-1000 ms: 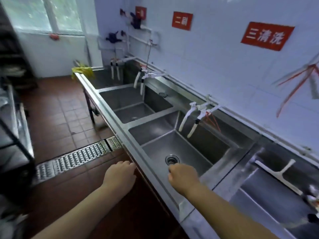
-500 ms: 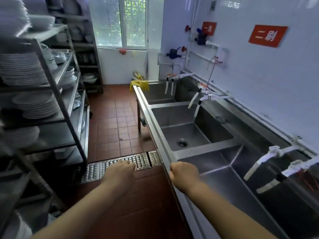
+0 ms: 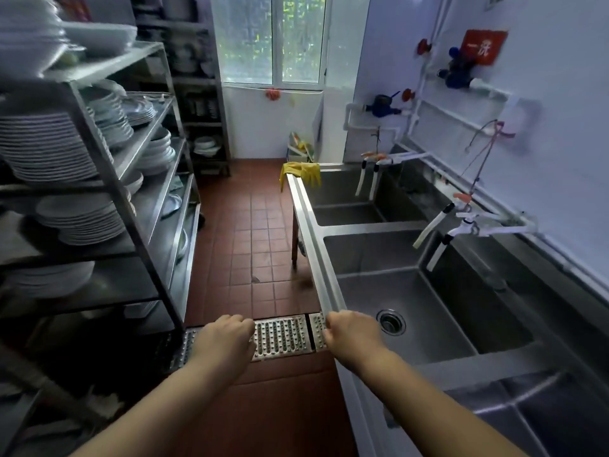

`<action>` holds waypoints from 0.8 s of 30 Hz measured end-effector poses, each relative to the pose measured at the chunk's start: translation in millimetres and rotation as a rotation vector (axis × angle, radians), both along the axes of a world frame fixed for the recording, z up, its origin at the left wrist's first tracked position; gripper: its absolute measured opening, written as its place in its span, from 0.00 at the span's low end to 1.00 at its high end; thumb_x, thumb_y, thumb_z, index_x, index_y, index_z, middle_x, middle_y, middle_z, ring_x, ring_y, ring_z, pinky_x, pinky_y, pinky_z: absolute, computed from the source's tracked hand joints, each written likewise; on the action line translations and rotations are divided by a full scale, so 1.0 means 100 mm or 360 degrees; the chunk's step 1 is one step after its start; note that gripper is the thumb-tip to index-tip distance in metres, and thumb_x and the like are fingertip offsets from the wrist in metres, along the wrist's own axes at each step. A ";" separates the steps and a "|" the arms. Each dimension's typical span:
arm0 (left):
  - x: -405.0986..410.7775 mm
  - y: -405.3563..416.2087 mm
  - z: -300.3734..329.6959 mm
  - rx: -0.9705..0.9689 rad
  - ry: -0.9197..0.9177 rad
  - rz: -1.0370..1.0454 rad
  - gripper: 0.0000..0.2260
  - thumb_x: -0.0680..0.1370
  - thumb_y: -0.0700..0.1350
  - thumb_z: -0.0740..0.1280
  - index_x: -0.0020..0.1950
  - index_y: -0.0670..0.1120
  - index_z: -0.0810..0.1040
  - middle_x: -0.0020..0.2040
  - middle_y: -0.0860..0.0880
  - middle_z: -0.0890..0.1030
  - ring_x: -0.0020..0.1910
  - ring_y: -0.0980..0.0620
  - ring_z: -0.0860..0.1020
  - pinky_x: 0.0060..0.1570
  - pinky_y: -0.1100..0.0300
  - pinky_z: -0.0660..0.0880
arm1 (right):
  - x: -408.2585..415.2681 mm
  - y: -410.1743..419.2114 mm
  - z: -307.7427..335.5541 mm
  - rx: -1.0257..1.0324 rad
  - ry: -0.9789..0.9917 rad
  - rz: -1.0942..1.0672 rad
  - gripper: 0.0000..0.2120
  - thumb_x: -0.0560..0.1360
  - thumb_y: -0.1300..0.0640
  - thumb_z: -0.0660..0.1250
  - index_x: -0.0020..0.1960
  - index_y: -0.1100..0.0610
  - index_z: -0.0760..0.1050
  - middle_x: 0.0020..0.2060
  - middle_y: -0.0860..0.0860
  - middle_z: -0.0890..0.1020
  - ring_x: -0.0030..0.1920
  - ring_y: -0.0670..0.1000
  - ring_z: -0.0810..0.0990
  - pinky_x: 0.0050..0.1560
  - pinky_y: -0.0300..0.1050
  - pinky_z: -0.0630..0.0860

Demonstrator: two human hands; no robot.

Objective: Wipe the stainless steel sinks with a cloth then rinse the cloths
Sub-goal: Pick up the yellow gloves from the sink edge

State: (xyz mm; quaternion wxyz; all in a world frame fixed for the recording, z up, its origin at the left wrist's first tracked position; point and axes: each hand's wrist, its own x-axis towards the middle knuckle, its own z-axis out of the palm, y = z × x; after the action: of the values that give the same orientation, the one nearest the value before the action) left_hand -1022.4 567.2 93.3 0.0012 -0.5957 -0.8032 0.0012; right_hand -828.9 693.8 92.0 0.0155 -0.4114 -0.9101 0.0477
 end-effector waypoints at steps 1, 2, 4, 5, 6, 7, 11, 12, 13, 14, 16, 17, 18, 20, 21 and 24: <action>-0.11 0.12 -0.01 0.0001 0.0001 -0.0001 0.12 0.77 0.54 0.58 0.56 0.52 0.74 0.54 0.54 0.76 0.57 0.53 0.73 0.50 0.57 0.72 | -0.09 0.11 -0.01 0.0000 0.0001 -0.0006 0.11 0.77 0.51 0.57 0.50 0.55 0.75 0.47 0.53 0.81 0.47 0.57 0.79 0.39 0.45 0.68; -0.22 0.24 -0.02 0.0006 -0.0008 0.0000 0.12 0.77 0.54 0.58 0.55 0.52 0.74 0.54 0.54 0.76 0.57 0.53 0.73 0.50 0.57 0.72 | -0.18 0.21 -0.02 -0.0008 0.0002 -0.0019 0.11 0.77 0.51 0.57 0.49 0.55 0.74 0.47 0.53 0.81 0.47 0.57 0.79 0.39 0.45 0.67; -0.45 0.49 -0.04 0.0021 -0.0038 -0.0006 0.11 0.77 0.54 0.59 0.54 0.51 0.74 0.53 0.54 0.77 0.56 0.52 0.74 0.49 0.57 0.72 | -0.38 0.42 -0.04 -0.0029 -0.0015 -0.0049 0.10 0.77 0.51 0.57 0.49 0.56 0.74 0.47 0.54 0.80 0.47 0.57 0.79 0.39 0.45 0.67; -0.58 0.62 -0.06 0.0026 -0.0051 -0.0017 0.11 0.77 0.54 0.59 0.53 0.51 0.74 0.53 0.54 0.77 0.56 0.52 0.74 0.48 0.57 0.72 | -0.50 0.53 -0.05 -0.0035 -0.0036 -0.0056 0.10 0.77 0.51 0.57 0.49 0.56 0.74 0.47 0.54 0.80 0.48 0.57 0.79 0.39 0.45 0.67; -0.72 0.75 -0.08 0.0035 -0.0067 -0.0027 0.11 0.76 0.55 0.59 0.53 0.51 0.74 0.53 0.54 0.77 0.56 0.52 0.74 0.48 0.57 0.72 | -0.62 0.65 -0.06 -0.0032 -0.0058 -0.0061 0.10 0.77 0.51 0.57 0.49 0.56 0.74 0.48 0.54 0.80 0.48 0.57 0.79 0.39 0.45 0.66; -0.87 0.89 -0.10 0.0050 -0.0088 -0.0036 0.12 0.76 0.55 0.59 0.53 0.51 0.74 0.53 0.54 0.77 0.56 0.52 0.74 0.49 0.58 0.72 | -0.75 0.77 -0.06 -0.0021 -0.0076 -0.0075 0.10 0.77 0.51 0.57 0.49 0.56 0.74 0.48 0.54 0.80 0.48 0.57 0.79 0.39 0.45 0.66; -1.56 1.49 -0.13 0.0100 -0.0158 -0.0044 0.13 0.75 0.56 0.59 0.55 0.51 0.75 0.54 0.54 0.77 0.57 0.52 0.74 0.50 0.58 0.71 | -1.32 1.32 -0.03 -0.0003 -0.0085 -0.0209 0.12 0.78 0.50 0.57 0.51 0.55 0.75 0.50 0.54 0.80 0.50 0.57 0.79 0.40 0.45 0.68; -1.73 1.63 -0.14 0.0096 -0.0184 -0.0045 0.13 0.75 0.56 0.60 0.55 0.52 0.75 0.55 0.54 0.78 0.57 0.52 0.74 0.50 0.58 0.71 | -1.46 1.45 -0.03 -0.0013 -0.0092 -0.0246 0.12 0.78 0.50 0.57 0.52 0.55 0.75 0.51 0.54 0.81 0.51 0.58 0.79 0.41 0.46 0.69; -1.90 1.77 -0.14 0.0099 -0.0206 -0.0056 0.13 0.75 0.56 0.60 0.55 0.52 0.75 0.55 0.54 0.78 0.57 0.52 0.74 0.50 0.58 0.71 | -1.60 1.58 -0.03 -0.0025 -0.0089 -0.0282 0.12 0.77 0.50 0.57 0.52 0.55 0.75 0.51 0.54 0.81 0.51 0.58 0.79 0.42 0.46 0.71; -2.06 1.91 -0.15 0.0101 -0.0215 -0.0073 0.13 0.76 0.56 0.60 0.56 0.52 0.75 0.56 0.54 0.78 0.57 0.51 0.74 0.50 0.58 0.72 | -1.72 1.70 -0.04 -0.0038 -0.0079 -0.0315 0.12 0.77 0.50 0.57 0.53 0.55 0.75 0.51 0.54 0.81 0.51 0.58 0.79 0.42 0.46 0.71; -2.35 2.18 -0.16 0.0083 -0.0232 -0.0096 0.13 0.76 0.56 0.60 0.57 0.53 0.75 0.56 0.54 0.77 0.58 0.52 0.74 0.50 0.58 0.71 | -1.95 1.93 -0.07 -0.0068 -0.0073 -0.0373 0.12 0.77 0.49 0.58 0.53 0.54 0.75 0.50 0.54 0.81 0.50 0.58 0.79 0.42 0.46 0.72; -2.47 2.31 -0.18 0.0075 -0.0247 -0.0105 0.13 0.76 0.56 0.60 0.57 0.53 0.75 0.56 0.54 0.77 0.58 0.52 0.74 0.50 0.58 0.71 | -2.06 2.04 -0.09 -0.0083 -0.0072 -0.0399 0.12 0.77 0.49 0.58 0.53 0.54 0.76 0.50 0.54 0.81 0.50 0.58 0.79 0.42 0.46 0.72; -2.58 2.43 -0.19 0.0068 -0.0264 -0.0113 0.13 0.76 0.56 0.60 0.57 0.53 0.75 0.56 0.54 0.77 0.58 0.52 0.75 0.50 0.58 0.71 | -2.15 2.14 -0.11 -0.0106 -0.0071 -0.0424 0.12 0.77 0.49 0.58 0.52 0.54 0.76 0.50 0.53 0.81 0.50 0.57 0.79 0.42 0.46 0.72; -2.76 2.68 -0.23 0.0060 -0.0294 -0.0121 0.13 0.76 0.56 0.60 0.57 0.53 0.75 0.56 0.54 0.77 0.57 0.52 0.75 0.49 0.58 0.72 | -2.29 2.35 -0.16 -0.0161 -0.0082 -0.0464 0.12 0.76 0.49 0.58 0.51 0.54 0.76 0.50 0.53 0.81 0.50 0.57 0.79 0.41 0.45 0.71; -2.84 2.81 -0.26 0.0057 -0.0299 -0.0129 0.13 0.76 0.56 0.59 0.57 0.53 0.75 0.56 0.54 0.77 0.57 0.52 0.75 0.49 0.58 0.72 | -2.36 2.47 -0.18 -0.0185 -0.0094 -0.0479 0.12 0.76 0.49 0.58 0.51 0.54 0.76 0.49 0.53 0.81 0.50 0.56 0.79 0.41 0.45 0.70; -3.08 3.21 -0.37 0.0046 -0.0307 -0.0153 0.12 0.76 0.55 0.59 0.55 0.53 0.75 0.55 0.55 0.78 0.57 0.52 0.75 0.48 0.58 0.72 | -2.55 2.88 -0.24 -0.0190 -0.0124 -0.0510 0.12 0.76 0.50 0.58 0.50 0.55 0.76 0.49 0.53 0.81 0.50 0.57 0.79 0.42 0.45 0.70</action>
State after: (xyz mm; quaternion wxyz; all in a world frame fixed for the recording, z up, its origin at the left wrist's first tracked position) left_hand -1330.8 888.0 56.4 -0.0675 -0.6308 -0.7700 -0.0680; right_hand -1083.9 981.8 67.5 -0.0369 -0.5528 -0.8284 0.0826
